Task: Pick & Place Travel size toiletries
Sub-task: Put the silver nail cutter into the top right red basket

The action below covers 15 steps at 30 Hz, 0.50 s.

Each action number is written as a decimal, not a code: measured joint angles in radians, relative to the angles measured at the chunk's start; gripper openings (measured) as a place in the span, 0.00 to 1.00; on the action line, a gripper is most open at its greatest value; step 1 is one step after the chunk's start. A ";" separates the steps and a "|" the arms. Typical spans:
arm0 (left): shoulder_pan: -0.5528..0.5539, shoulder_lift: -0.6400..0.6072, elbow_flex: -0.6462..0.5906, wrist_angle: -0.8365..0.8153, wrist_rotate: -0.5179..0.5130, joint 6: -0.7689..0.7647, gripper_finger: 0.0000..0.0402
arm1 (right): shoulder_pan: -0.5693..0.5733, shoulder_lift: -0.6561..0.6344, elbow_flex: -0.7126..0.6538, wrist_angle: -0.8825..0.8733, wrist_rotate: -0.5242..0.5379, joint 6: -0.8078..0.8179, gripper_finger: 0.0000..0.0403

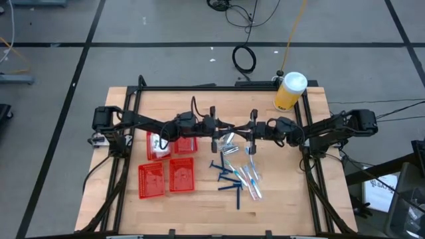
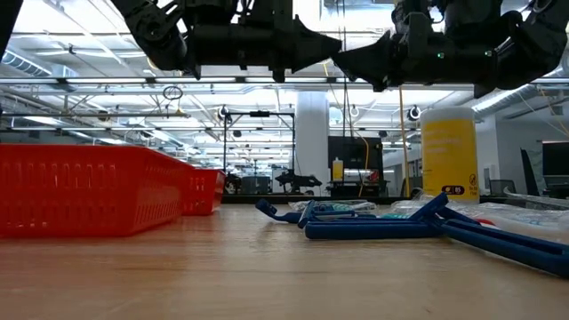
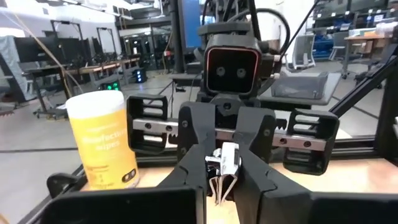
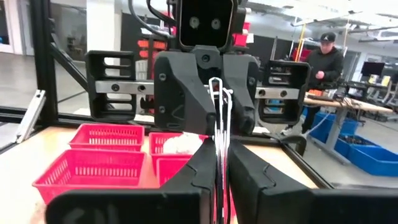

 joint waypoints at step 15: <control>-0.003 -0.314 0.001 -0.722 -0.304 -0.136 0.08 | -0.074 -0.008 0.000 -0.204 0.059 0.068 0.46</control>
